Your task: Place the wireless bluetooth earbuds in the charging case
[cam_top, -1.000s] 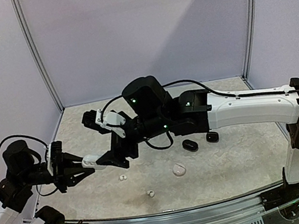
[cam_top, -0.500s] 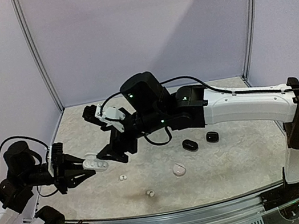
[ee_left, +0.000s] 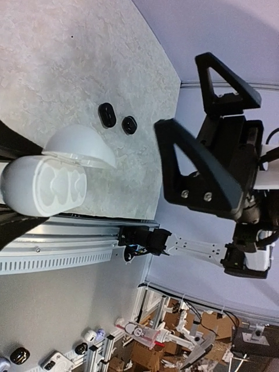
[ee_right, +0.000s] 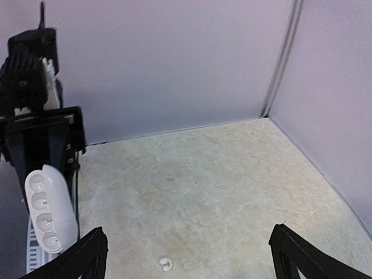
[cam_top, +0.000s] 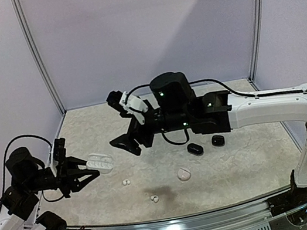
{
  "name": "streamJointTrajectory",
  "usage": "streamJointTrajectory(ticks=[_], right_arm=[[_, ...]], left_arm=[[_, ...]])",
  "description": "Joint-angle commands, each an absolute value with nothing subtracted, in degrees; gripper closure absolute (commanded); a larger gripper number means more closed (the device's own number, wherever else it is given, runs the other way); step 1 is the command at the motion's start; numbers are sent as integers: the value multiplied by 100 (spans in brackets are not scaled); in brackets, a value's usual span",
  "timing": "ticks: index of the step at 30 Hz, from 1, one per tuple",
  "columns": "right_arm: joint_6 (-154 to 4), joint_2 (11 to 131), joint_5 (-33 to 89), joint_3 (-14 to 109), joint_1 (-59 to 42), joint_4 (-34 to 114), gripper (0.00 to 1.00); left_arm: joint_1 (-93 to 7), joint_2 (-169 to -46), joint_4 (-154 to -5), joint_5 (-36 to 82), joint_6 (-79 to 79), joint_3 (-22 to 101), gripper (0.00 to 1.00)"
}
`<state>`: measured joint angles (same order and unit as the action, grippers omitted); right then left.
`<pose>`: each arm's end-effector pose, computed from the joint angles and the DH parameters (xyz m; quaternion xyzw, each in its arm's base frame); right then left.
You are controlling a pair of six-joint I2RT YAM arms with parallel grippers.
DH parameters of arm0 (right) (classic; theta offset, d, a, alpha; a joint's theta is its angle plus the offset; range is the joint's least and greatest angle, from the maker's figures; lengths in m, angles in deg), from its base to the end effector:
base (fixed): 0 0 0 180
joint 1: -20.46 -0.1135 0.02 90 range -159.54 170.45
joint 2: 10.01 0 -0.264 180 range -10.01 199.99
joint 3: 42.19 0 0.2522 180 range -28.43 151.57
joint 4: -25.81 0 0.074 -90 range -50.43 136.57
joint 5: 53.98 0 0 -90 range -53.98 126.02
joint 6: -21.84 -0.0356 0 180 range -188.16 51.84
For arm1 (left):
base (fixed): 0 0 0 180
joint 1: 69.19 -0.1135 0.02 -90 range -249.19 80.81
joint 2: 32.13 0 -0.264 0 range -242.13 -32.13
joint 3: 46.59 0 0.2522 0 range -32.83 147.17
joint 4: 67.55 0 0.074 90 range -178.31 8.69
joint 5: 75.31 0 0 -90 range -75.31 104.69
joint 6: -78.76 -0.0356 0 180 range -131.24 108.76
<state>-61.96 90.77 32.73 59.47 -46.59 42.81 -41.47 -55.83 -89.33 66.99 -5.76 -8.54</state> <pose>0.1645 0.3938 0.3463 -0.4905 0.6309 0.3240 0.5064 0.0910 -0.0796 0.2697 0.4154 0.6058 -0.4866 0.4730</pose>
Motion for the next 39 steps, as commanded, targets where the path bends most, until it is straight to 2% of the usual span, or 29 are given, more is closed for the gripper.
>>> streamJointTrajectory(ticks=[1, 4, 8, 13, 18, 25, 31, 35, 39], right_arm=[[-7166, 8618, 4272, 5580, -4547, 3429, 1], [-7274, 8706, 4011, 5633, -4544, 4136, 2], [-8129, 9046, 4191, 5823, -4538, 5398, 12], [-9562, 9606, 4109, 5937, -4551, 6512, 31], [-9971, 10481, 3884, 6406, -4770, 7465, 46], [-10184, 11185, 3268, 6431, -4876, 7476, 63], [-10137, 11167, 3215, 6217, -4897, 7439, 69], [-10115, 11173, 3166, 5953, -4898, 7309, 77], [-10005, 11151, 2940, 5664, -4977, 7025, 78]], left_arm=[[-4070, -5331, -8736, 6573, -143, -954, 100], [-4092, -5159, -8885, 6348, -134, -886, 100], [-4115, -4906, -9136, 6375, -107, -767, 100], [-4148, -4457, -9283, 6330, -295, -812, 100], [-4183, -4216, -9292, 6344, -358, -892, 100], [-4279, -3988, -9290, 6311, -407, -993, 100], [-4320, -3816, -9161, 6331, -370, -1110, 100], [-4406, -3751, -9135, 6328, -363, -1138, 100], [-4607, -3755, -9072, 6356, -349, -1182, 100]])
